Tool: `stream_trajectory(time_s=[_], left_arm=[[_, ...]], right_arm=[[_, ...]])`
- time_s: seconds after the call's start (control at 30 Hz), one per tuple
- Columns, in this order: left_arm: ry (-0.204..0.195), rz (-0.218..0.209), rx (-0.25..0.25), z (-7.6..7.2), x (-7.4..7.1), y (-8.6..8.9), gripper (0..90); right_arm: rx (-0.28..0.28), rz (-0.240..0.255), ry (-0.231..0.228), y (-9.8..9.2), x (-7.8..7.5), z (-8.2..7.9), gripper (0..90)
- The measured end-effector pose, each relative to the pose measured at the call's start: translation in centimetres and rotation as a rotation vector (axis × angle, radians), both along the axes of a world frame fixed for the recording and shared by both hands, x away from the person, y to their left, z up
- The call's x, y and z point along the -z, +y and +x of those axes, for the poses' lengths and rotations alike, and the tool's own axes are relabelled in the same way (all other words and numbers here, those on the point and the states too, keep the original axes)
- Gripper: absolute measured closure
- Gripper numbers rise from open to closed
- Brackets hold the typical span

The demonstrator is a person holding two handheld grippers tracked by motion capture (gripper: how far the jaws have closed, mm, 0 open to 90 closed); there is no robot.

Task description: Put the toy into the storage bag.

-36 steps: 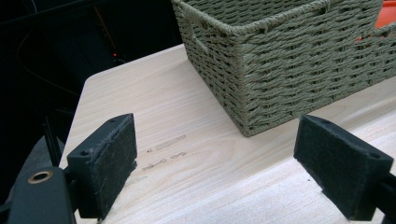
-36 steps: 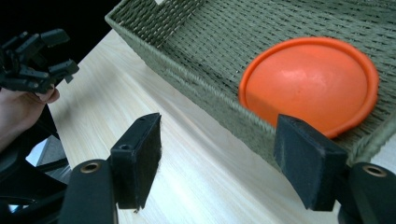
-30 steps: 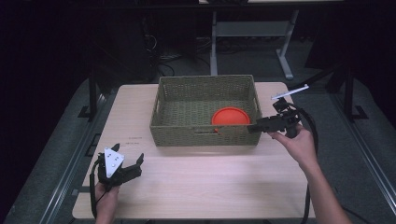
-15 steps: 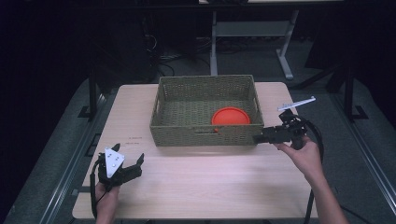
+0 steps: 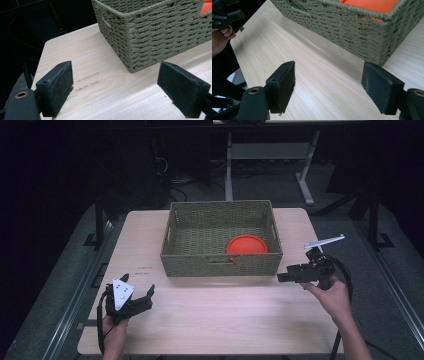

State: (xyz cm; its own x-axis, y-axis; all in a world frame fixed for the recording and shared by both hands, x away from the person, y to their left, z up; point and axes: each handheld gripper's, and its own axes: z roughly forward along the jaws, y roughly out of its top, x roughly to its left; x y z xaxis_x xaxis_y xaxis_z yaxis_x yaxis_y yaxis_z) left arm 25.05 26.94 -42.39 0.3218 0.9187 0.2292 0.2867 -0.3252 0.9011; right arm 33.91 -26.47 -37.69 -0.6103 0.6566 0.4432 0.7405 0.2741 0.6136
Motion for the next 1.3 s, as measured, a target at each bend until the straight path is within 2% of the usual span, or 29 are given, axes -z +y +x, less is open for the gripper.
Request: stream_trajectory(time_s=[0.27,0.53,0.77,1.1,1.3], left_arm=[[0.000,0.001,0.001,0.0,0.0,0.0,12.7],[-0.002,0.006,0.002,0.0,0.0,0.0,12.7],[-0.001,0.002,0.002,0.0,0.1,-0.1,12.7],[-0.002,0.004,0.002,0.0,0.1,0.0,12.7],[0.002,-0.003,0.000,0.0,0.1,-0.1,12.7]], right_arm=[[0.006,-0.010,0.032,-0.6,2.0,-0.7,26.4],[0.025,0.006,0.029,-1.4,2.7,-1.3,26.4],[0.041,-0.002,0.059,-2.5,4.2,-2.0,25.8],[0.065,0.022,0.038,-3.8,5.7,-3.7,25.9],[0.081,0.055,0.026,-4.3,6.5,-5.0,25.7]])
